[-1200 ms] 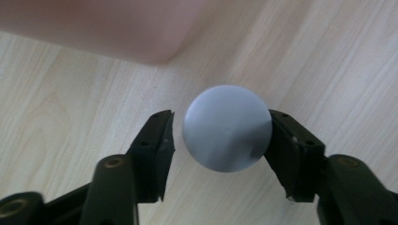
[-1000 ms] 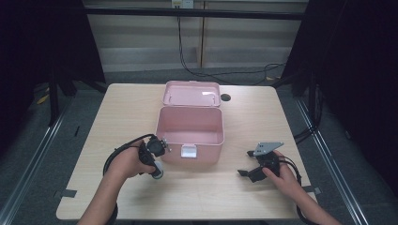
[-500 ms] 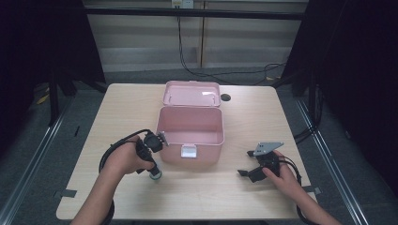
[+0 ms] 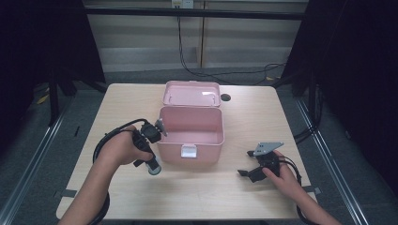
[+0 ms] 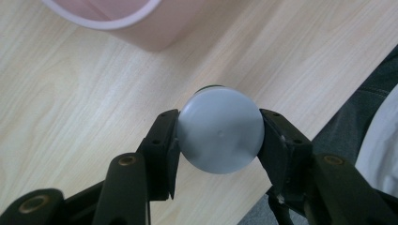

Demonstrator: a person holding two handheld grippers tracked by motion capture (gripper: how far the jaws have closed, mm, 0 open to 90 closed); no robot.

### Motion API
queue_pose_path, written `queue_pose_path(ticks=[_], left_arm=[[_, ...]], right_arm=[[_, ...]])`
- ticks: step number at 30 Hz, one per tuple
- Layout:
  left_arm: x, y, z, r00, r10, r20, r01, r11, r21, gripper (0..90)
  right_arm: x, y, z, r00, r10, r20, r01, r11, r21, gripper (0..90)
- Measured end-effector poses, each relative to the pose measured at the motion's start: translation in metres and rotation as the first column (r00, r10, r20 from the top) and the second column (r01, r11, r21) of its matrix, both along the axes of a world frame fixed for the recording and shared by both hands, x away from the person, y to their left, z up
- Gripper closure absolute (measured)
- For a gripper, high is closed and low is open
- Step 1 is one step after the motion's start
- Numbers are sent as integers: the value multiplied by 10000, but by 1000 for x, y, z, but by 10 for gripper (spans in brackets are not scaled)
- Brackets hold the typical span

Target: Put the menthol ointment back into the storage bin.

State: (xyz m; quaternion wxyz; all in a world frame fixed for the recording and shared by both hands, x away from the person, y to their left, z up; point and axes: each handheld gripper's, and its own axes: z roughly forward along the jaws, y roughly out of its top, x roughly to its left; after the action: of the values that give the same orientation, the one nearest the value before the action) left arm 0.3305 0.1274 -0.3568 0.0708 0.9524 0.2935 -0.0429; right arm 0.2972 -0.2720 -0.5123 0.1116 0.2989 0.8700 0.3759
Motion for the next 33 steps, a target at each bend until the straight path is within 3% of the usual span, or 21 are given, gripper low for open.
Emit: queue_pose_path(ticks=[7, 18, 30, 33], left_arm=[[4, -3, 25, 9999, 121, 74, -121, 9999, -70, 505], [14, -16, 46, 9983, 559, -156, -559, 9984, -26, 505], [31, -35, 68, 9956, 923, -152, -921, 9957, 109, 505], [35, -40, 73, 9926, 1208, -144, -1207, 9927, 60, 506]], right_arm=[[0, 0, 0, 10000, 1, -16, -1, 10000, -11, 100], [0, 0, 0, 10000, -2, -16, 2, 10000, -12, 100], [0, 0, 0, 10000, -7, -16, 7, 10000, -13, 100], [0, 0, 0, 10000, -7, -18, 7, 10000, -13, 100]])
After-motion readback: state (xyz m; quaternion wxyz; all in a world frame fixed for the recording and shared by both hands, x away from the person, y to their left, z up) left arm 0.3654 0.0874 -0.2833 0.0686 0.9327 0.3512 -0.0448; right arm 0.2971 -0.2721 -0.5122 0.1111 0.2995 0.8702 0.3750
